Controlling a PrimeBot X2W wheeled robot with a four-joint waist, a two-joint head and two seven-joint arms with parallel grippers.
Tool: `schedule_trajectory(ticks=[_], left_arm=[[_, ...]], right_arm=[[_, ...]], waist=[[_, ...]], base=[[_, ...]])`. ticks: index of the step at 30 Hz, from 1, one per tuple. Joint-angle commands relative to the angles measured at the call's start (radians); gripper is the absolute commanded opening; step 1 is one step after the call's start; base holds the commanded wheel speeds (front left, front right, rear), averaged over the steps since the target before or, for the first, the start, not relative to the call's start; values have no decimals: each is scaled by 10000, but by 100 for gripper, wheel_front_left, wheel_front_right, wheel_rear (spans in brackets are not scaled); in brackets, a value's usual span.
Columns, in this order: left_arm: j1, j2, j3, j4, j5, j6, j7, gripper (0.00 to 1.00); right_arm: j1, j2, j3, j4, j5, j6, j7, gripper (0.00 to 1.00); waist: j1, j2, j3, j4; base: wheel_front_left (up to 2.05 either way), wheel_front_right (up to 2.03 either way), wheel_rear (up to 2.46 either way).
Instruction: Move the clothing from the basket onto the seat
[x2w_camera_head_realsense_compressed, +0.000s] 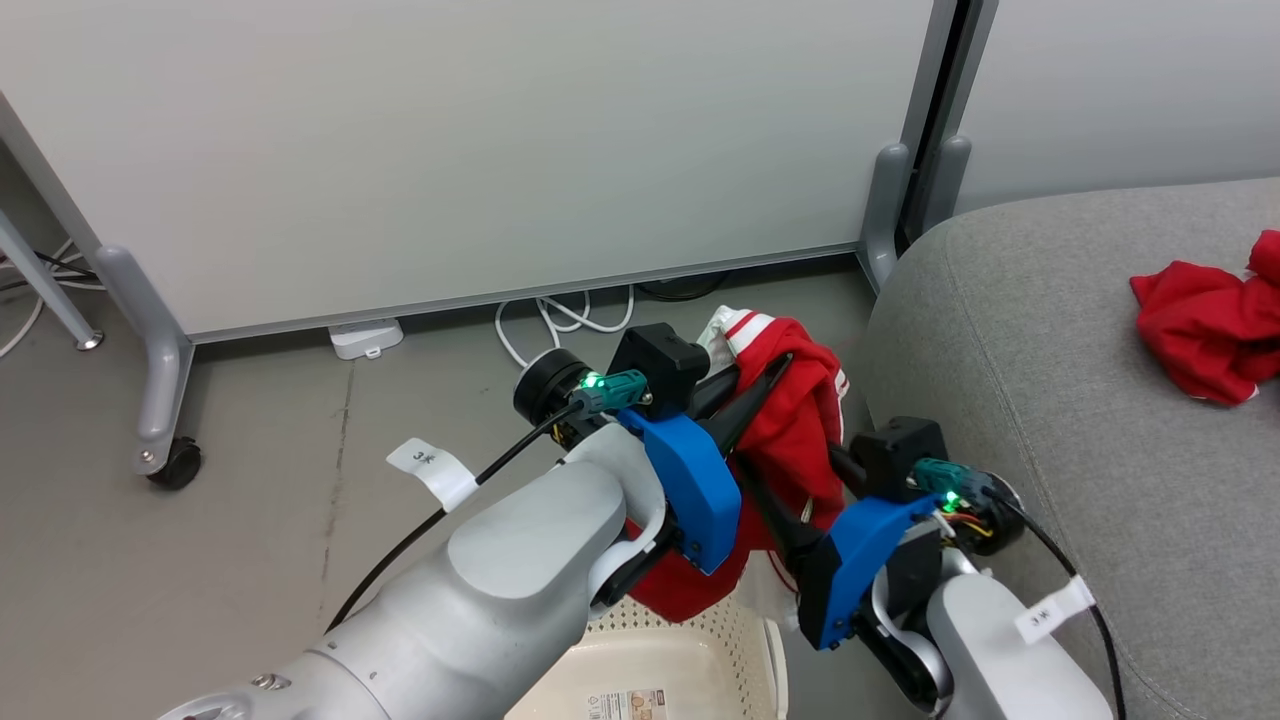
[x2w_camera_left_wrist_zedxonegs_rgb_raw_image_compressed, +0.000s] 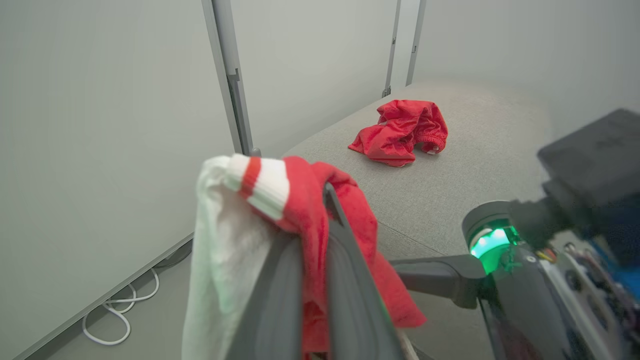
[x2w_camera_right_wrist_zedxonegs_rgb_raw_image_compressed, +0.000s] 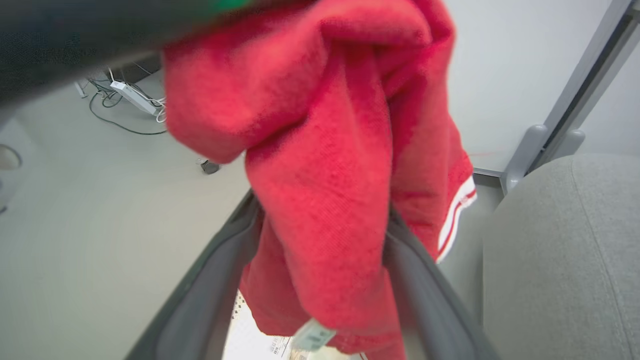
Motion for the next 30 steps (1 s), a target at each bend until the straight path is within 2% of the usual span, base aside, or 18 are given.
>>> schedule_trajectory(ticks=[1, 7, 8, 9, 18, 28, 29, 30], left_arm=[[-222, -5, 2, -18, -66, -4, -11, 0], [-178, -8, -47, -55, -113, -4, 9, 0], [-172, -9, -52, -64, -126, -4, 9, 0], [-169, -9, -58, -76, -139, -5, 9, 0], [-120, -10, -89, 50, -207, -5, -45, 0], [-128, -9, -101, 187, -196, -5, -107, 0], [-143, -9, -102, 217, -173, -5, -115, 7], [-161, -8, -101, 240, -152, -5, -124, 41]], right_arm=[[-248, -8, 133, 180, 160, 5, -27, 100], [-1069, -9, 937, 1412, 817, 6, -257, 100], [-1205, -9, 1035, 1580, 904, 6, -317, 36], [-1318, -9, 1123, 1720, 973, 6, -411, 0], [-1709, -11, 1647, 2622, 1414, 6, -1164, 0], [-1955, -9, 1952, 3019, 1660, 6, -1623, 0], [-1970, -9, 1967, 3049, 1684, 6, -1646, 0], [-1993, -9, 1986, 3077, 1721, 6, -1662, 0]], waist=[[0, 0, 1, 0], [0, 0, -14, 8], [0, 0, -21, 16], [0, 0, -27, 24], [0, 0, -126, -15], [0, 0, -186, -154], [0, 0, -186, -158], [0, 0, -186, -162]], base=[[0, 0, 0], [0, 0, 0], [0, 0, 0], [0, 0, 0], [0, 0, 0], [0, 0, 0], [0, 0, 0], [0, 0, 0]])
